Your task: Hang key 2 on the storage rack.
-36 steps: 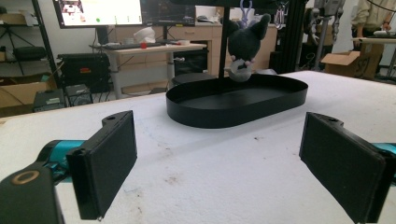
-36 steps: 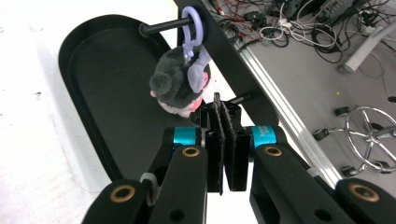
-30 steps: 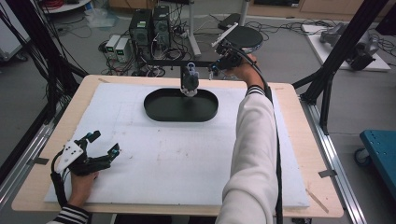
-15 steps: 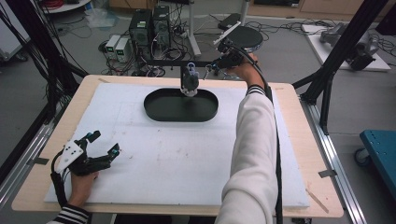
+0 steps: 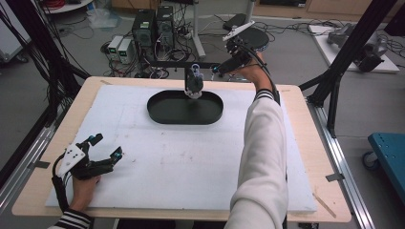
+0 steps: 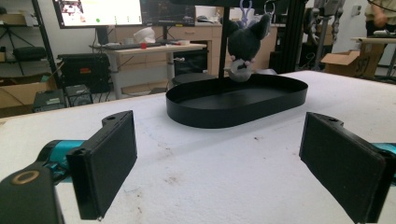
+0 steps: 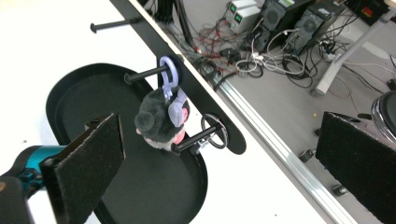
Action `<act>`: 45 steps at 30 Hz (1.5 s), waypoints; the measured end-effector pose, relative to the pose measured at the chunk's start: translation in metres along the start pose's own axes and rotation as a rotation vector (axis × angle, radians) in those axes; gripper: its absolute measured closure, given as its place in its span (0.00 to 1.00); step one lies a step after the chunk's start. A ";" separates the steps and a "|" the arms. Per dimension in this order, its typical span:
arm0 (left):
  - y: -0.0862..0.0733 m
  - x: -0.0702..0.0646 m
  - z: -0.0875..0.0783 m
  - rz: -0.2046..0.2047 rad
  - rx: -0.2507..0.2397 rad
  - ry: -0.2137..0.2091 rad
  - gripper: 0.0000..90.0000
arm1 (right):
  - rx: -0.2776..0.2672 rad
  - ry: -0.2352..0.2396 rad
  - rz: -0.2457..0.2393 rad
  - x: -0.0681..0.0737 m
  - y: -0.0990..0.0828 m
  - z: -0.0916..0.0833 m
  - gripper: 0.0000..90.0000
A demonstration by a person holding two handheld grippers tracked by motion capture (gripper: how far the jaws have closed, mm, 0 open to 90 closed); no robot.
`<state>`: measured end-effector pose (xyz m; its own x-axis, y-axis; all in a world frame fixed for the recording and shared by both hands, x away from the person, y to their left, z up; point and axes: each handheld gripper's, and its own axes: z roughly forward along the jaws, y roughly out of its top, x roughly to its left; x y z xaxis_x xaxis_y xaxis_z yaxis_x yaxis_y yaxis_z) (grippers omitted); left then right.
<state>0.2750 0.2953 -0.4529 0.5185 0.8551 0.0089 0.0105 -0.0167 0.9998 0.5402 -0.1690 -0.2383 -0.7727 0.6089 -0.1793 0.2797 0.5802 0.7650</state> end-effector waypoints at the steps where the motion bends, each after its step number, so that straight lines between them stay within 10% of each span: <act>1: 0.000 0.000 0.000 0.000 0.001 -0.001 0.13 | -0.002 -0.001 0.005 0.000 -0.002 -0.002 0.01; 20: 0.000 0.000 0.000 0.002 0.002 0.002 0.13 | -0.170 0.015 0.046 0.040 -0.051 -0.071 0.01; 33: 0.000 0.000 0.000 0.002 0.002 0.001 0.13 | -0.328 -0.077 0.095 0.110 -0.161 -0.130 0.01; 41: 0.000 0.000 0.000 0.002 0.001 0.001 0.13 | -0.507 -0.171 0.176 0.153 -0.229 -0.118 0.01; 45: 0.000 0.000 0.000 0.002 0.001 0.001 0.13 | -0.507 -0.182 0.196 0.167 -0.249 -0.104 0.01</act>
<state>0.2748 0.2952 -0.4529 0.5176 0.8556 0.0106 0.0106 -0.0188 0.9998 0.2822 -0.2675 -0.3948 -0.6106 0.7885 -0.0734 0.0651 0.1423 0.9877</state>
